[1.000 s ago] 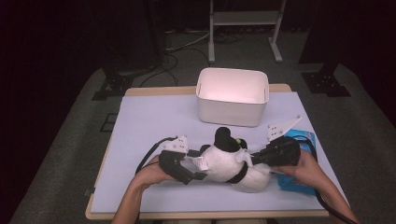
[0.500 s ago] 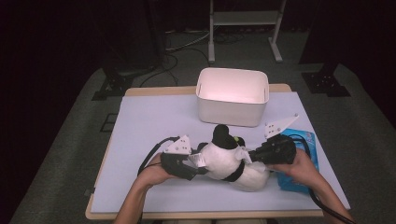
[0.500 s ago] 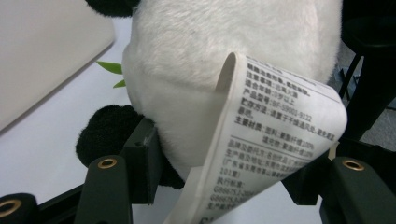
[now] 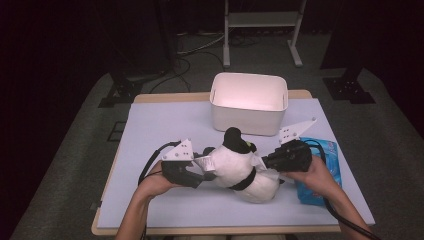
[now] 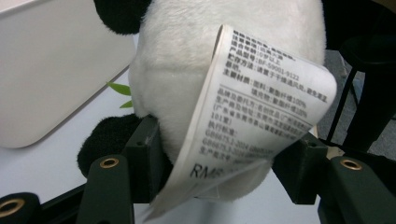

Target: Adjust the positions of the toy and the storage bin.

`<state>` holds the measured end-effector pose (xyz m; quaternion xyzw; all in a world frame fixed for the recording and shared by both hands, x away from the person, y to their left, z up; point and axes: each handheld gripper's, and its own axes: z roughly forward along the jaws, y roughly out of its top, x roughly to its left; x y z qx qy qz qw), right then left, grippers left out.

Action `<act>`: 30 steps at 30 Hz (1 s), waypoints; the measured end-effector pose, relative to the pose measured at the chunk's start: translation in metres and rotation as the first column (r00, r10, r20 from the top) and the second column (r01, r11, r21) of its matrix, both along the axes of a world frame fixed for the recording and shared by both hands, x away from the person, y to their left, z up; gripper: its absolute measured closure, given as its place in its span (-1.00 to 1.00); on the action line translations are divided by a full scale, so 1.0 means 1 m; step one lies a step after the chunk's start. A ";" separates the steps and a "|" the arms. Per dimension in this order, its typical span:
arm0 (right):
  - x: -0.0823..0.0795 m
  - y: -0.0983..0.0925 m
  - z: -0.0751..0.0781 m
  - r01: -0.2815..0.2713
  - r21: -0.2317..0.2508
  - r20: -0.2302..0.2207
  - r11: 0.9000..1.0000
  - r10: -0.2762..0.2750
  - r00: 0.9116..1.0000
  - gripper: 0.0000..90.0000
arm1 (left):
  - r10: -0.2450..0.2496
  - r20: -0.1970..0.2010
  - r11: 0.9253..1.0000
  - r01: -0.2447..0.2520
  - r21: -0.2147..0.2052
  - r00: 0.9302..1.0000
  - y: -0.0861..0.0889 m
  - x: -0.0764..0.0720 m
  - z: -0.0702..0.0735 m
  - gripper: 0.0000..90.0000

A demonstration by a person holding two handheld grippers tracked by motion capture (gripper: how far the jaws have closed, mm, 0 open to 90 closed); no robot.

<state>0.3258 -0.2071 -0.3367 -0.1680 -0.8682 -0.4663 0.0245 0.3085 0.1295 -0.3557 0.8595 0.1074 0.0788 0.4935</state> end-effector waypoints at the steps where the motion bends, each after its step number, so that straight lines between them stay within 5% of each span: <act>1: 0.000 -0.001 0.002 0.002 0.007 0.003 1.000 -0.002 1.000 0.90 | 0.001 -0.003 1.000 -0.001 -0.003 1.000 -0.001 0.000 0.000 -0.09; 7: -0.001 -0.001 -0.010 0.010 -0.074 -0.007 0.997 -0.011 1.000 0.90 | 0.001 -0.036 1.000 -0.001 0.019 0.999 -0.003 0.003 -0.007 -0.16; 15: -0.006 -0.009 -0.016 0.014 -0.094 -0.012 0.995 -0.015 1.000 0.91 | -0.004 -0.081 1.000 0.002 -0.018 0.997 0.002 0.005 -0.010 -0.31; 24: -0.009 -0.021 -0.020 0.021 -0.097 -0.027 0.995 -0.024 0.999 0.91 | -0.010 -0.133 1.000 0.010 0.000 0.991 0.002 0.009 -0.023 -0.38; 30: -0.010 -0.026 -0.021 0.022 -0.094 -0.038 0.995 -0.026 0.999 0.91 | -0.041 -0.188 0.999 0.046 0.021 0.981 -0.012 0.013 -0.040 -0.42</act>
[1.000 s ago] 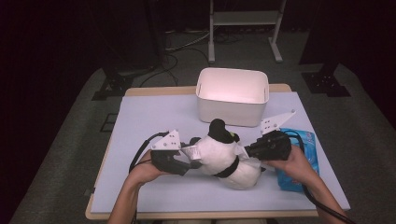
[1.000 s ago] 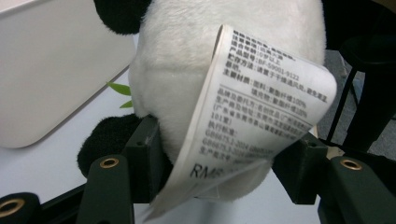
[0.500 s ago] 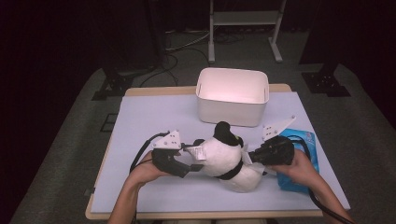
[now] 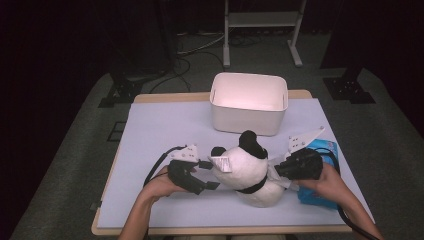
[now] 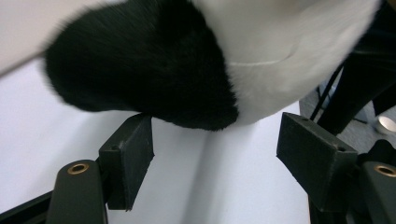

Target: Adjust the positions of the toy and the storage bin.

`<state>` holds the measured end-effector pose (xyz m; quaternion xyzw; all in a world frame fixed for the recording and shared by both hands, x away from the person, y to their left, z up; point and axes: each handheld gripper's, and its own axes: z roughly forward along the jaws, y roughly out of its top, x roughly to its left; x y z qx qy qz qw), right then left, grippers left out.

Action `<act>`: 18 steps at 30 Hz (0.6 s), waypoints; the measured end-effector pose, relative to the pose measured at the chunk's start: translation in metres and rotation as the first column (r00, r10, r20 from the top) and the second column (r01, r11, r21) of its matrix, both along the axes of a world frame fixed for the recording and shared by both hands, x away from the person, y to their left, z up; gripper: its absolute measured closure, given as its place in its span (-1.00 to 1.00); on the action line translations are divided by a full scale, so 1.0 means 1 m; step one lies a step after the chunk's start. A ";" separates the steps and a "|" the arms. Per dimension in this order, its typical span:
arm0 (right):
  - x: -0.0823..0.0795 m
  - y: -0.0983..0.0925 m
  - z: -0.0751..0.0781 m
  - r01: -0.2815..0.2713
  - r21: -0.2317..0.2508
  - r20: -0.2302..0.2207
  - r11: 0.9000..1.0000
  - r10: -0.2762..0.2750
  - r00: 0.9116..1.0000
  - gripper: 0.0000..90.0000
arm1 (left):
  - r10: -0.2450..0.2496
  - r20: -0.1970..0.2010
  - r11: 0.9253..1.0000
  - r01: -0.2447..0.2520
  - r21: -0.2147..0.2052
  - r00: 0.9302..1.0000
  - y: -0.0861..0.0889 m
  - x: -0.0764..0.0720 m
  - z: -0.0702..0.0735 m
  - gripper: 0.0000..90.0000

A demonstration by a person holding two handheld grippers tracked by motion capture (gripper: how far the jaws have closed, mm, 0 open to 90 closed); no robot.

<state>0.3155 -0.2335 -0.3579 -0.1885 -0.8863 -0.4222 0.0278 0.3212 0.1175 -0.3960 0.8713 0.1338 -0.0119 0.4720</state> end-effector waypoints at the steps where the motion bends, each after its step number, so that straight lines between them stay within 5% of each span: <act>1: 0.000 0.000 0.000 -0.001 -0.002 0.001 1.000 0.001 1.000 0.91 | -0.004 -0.010 1.000 0.004 -0.006 1.000 -0.004 0.000 -0.002 -0.44; 9: -0.001 0.001 0.002 -0.021 0.034 0.007 0.999 0.021 1.000 0.91 | -0.005 0.003 0.999 0.005 -0.037 1.000 -0.009 0.000 0.000 -0.40; 18: 0.002 0.010 0.002 -0.022 0.092 0.025 0.996 0.020 0.999 0.91 | 0.029 0.084 0.995 -0.021 -0.096 0.996 0.007 -0.005 0.027 -0.37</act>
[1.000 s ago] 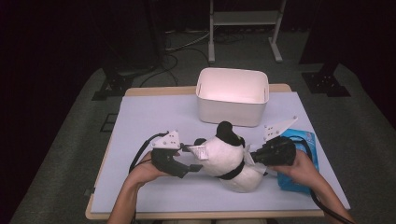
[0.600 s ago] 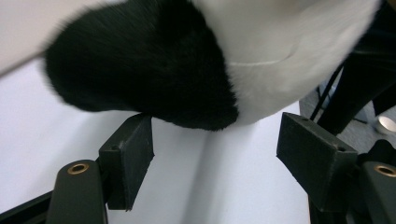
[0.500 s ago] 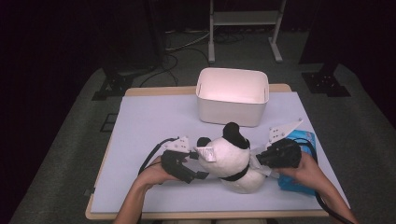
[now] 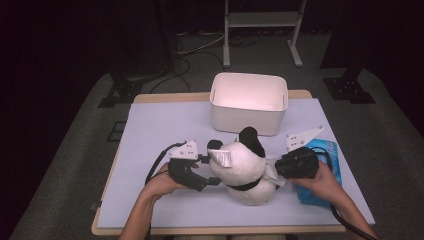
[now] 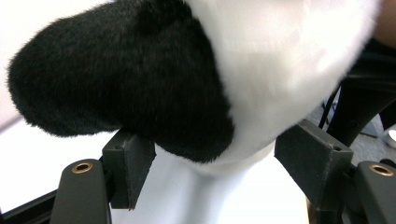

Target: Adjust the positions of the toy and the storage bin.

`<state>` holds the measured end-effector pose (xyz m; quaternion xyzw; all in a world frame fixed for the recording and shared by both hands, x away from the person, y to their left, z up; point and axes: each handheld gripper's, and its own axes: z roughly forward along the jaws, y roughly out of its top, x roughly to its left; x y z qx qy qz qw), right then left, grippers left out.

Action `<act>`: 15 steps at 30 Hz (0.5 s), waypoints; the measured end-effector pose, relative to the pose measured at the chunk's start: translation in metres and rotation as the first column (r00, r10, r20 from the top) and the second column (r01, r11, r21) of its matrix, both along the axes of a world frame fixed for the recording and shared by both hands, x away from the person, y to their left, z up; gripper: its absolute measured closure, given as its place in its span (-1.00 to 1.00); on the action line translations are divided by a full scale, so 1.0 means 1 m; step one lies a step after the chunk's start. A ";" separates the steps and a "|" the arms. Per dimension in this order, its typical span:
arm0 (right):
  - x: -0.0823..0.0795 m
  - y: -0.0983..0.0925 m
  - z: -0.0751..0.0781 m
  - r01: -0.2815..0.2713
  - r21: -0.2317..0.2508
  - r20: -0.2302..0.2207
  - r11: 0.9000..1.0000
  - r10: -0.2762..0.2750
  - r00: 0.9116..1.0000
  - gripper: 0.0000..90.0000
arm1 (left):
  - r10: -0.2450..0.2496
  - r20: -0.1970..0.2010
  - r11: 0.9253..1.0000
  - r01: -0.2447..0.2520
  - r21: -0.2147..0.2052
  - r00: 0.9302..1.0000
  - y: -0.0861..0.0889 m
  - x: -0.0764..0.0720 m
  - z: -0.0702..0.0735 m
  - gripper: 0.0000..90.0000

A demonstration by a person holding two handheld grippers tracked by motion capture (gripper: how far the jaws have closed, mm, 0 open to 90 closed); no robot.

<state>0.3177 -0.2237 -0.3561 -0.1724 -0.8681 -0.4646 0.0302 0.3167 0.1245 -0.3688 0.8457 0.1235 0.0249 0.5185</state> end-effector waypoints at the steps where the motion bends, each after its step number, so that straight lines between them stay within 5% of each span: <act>1: 0.001 0.002 0.000 0.001 0.004 0.000 1.000 -0.001 1.000 0.91 | 0.005 0.006 1.000 -0.005 -0.016 1.000 0.003 -0.001 0.003 -0.37; 6: 0.002 0.006 -0.001 -0.006 0.001 -0.002 1.000 0.006 1.000 0.91 | 0.009 0.008 1.000 -0.009 -0.029 1.000 0.009 0.000 0.006 -0.37; 15: -0.001 0.006 -0.010 -0.030 -0.057 -0.020 0.998 0.029 0.999 0.90 | -0.025 -0.053 0.999 0.024 -0.023 0.998 0.002 0.002 -0.006 -0.47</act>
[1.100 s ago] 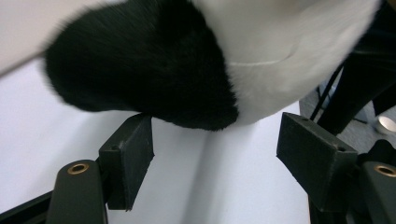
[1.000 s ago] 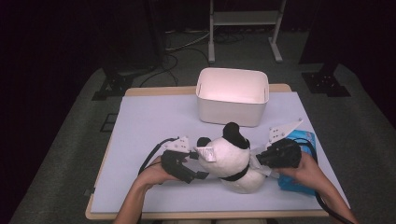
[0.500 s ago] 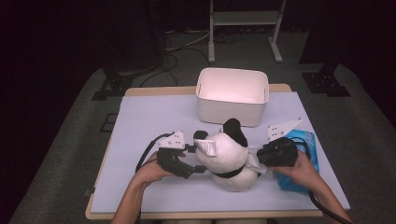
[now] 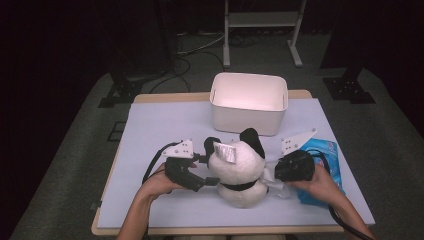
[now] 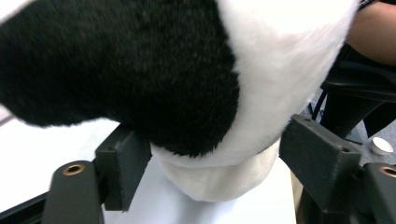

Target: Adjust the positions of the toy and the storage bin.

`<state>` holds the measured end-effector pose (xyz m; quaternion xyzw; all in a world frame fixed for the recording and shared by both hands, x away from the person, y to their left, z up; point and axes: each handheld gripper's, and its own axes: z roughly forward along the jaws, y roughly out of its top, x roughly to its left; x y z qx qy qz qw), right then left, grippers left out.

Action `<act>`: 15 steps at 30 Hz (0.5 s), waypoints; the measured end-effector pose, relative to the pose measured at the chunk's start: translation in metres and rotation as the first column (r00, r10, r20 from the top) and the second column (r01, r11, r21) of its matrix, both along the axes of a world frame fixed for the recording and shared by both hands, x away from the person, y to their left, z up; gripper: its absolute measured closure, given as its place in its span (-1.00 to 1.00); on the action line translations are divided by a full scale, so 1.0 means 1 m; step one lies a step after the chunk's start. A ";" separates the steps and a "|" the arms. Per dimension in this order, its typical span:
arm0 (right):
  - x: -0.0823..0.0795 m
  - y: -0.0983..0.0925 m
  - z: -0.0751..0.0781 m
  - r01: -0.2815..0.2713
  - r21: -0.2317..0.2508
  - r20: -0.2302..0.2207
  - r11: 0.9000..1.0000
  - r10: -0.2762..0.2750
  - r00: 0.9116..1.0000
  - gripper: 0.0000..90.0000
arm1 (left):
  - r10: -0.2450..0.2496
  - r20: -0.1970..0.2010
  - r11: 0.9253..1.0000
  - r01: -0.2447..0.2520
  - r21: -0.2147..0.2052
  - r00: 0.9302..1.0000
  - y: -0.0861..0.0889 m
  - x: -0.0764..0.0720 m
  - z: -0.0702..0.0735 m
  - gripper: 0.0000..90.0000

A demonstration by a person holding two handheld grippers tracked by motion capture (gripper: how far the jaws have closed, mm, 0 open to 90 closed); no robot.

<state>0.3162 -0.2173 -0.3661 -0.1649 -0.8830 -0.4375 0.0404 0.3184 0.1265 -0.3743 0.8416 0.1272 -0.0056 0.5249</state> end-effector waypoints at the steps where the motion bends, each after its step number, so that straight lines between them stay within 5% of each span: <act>1: -0.001 0.000 -0.001 -0.001 -0.007 0.004 1.000 0.001 1.000 0.90 | -0.001 -0.009 1.000 0.001 0.000 1.000 -0.001 0.000 -0.001 -0.48; 9: -0.004 0.001 -0.005 -0.026 -0.014 -0.014 1.000 0.026 1.000 0.90 | -0.044 -0.061 0.999 0.044 0.005 0.997 -0.017 0.004 -0.013 -0.65; 11: -0.004 0.001 -0.006 -0.032 -0.016 -0.011 0.999 0.032 0.999 0.90 | -0.044 -0.045 0.999 0.044 -0.007 0.998 -0.020 0.002 -0.014 -0.65; 15: -0.004 -0.002 -0.005 -0.015 -0.017 -0.008 1.000 0.015 1.000 0.90 | -0.040 0.018 0.999 0.041 -0.024 0.999 -0.020 -0.001 -0.009 -0.29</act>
